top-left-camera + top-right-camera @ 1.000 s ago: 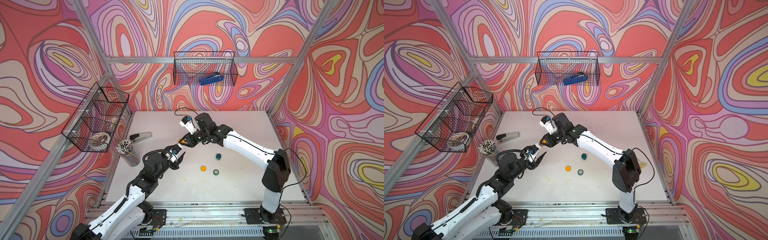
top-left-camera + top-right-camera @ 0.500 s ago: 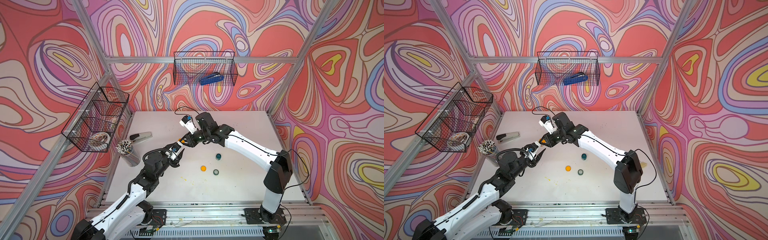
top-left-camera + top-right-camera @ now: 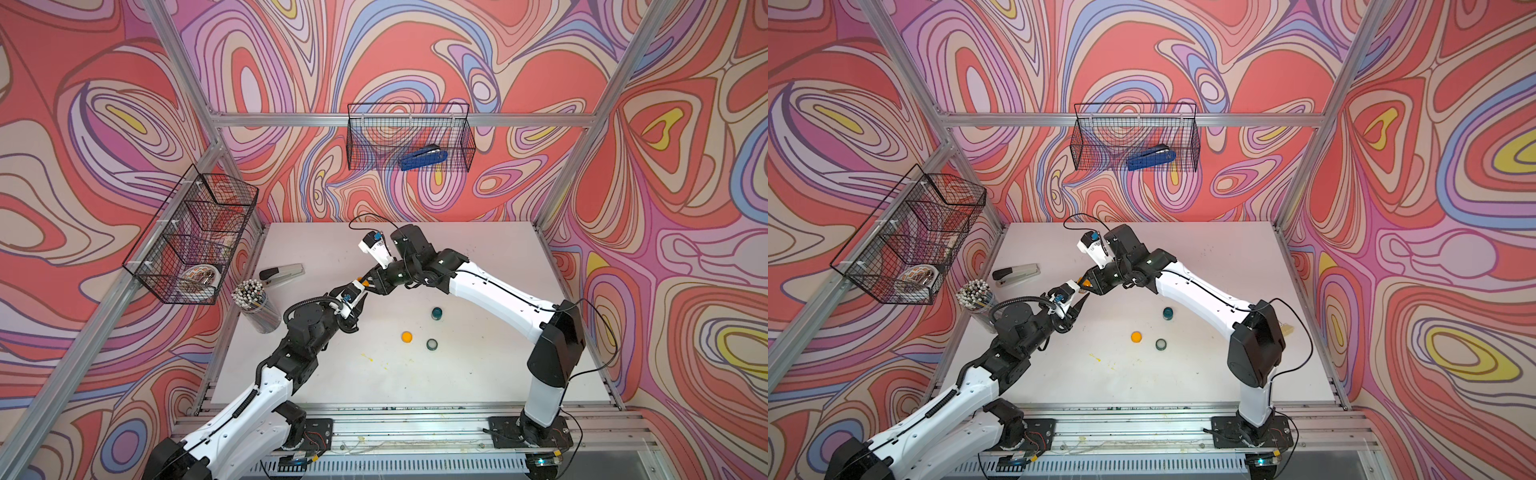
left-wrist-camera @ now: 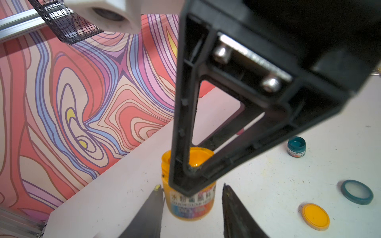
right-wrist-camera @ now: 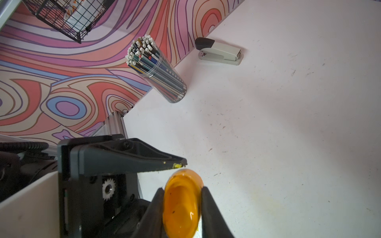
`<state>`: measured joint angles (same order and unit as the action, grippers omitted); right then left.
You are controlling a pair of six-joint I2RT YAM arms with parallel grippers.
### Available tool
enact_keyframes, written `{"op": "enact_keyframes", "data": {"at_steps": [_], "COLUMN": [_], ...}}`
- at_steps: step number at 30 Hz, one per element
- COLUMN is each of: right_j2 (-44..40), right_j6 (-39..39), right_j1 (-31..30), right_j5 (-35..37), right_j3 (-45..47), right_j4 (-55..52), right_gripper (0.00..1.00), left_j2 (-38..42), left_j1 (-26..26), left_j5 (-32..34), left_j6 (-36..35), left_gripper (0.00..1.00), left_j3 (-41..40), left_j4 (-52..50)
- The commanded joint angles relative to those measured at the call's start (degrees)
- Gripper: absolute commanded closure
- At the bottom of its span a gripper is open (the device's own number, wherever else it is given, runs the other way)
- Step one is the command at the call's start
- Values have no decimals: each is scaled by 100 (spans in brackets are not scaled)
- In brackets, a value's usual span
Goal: Close the paint jar lid
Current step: Pick up the paint jar from the center of the board.
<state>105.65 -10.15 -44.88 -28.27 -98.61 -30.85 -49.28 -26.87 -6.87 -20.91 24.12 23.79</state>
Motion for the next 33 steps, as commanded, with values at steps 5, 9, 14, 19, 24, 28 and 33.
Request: {"op": "enact_keyframes", "data": {"at_steps": [5,9,14,19,24,28,33], "right_j2": [-123,-154,-167,-185,-209,-211,-216], "right_j6": [-35,-48,-52,-101,-93,-83,-88], "right_j1": [-47,-46,-45,-47,-47,-46,-47], "right_j5": [-104,-142,-174,-246,-241,-254,-254], "right_j3": [-23,-8,-9,32,39,39,38], "right_j4": [90,147,178,269,268,267,258], "right_gripper": [72,72,72,72,72,72,72], "left_j2": [-60,-89,-108,-182,-215,-218,-230], "left_j1": [57,59,67,62,60,67,66], "left_j5": [-208,-217,-325,-323,-261,-217,-147], "left_j6": [30,35,107,249,305,279,263], "left_gripper": [65,68,73,74,61,57,54], "left_j3": [251,260,269,262,234,216,208], "left_j4": [82,88,91,206,340,321,350]}}
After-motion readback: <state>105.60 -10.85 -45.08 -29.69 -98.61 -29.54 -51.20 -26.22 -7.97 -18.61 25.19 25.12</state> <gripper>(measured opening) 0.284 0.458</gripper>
